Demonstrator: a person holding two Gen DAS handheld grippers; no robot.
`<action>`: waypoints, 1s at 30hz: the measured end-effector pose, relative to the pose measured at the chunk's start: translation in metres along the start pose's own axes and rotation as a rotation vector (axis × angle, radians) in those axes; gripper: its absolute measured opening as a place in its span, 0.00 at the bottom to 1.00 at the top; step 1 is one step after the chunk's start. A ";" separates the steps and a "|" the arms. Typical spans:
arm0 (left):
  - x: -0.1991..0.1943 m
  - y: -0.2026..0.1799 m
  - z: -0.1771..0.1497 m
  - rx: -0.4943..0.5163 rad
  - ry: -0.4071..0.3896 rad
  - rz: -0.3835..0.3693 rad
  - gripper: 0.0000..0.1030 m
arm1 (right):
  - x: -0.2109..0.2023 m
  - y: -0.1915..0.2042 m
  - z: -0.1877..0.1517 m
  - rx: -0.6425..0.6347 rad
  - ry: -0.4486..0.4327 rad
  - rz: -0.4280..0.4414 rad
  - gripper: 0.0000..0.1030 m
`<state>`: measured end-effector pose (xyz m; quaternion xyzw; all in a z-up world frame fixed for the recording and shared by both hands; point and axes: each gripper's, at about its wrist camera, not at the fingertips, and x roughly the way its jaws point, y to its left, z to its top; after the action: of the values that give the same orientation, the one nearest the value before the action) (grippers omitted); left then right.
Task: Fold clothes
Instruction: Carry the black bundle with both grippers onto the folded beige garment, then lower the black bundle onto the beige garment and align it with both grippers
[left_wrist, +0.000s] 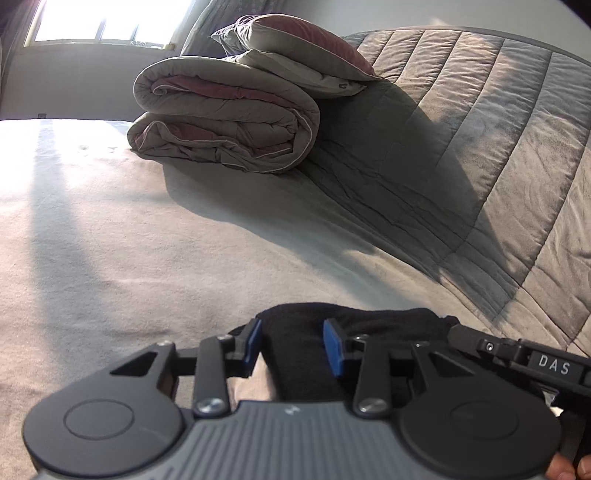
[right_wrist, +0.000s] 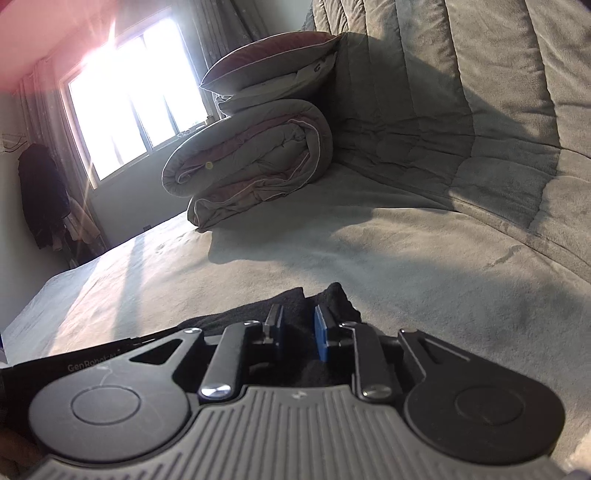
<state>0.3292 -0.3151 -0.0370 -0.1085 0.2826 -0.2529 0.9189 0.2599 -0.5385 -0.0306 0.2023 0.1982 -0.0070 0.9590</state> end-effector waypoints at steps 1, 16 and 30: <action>-0.006 0.002 0.000 -0.022 0.014 -0.009 0.37 | -0.009 -0.001 0.003 0.026 0.004 0.012 0.28; -0.044 0.021 -0.029 -0.319 0.232 -0.133 0.33 | -0.074 -0.023 -0.022 0.519 0.189 0.112 0.48; -0.056 0.003 -0.038 -0.209 0.196 -0.152 0.20 | -0.071 -0.015 -0.027 0.391 0.115 0.003 0.23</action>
<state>0.2691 -0.2850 -0.0430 -0.1996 0.3867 -0.3004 0.8487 0.1831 -0.5458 -0.0322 0.3849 0.2473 -0.0322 0.8886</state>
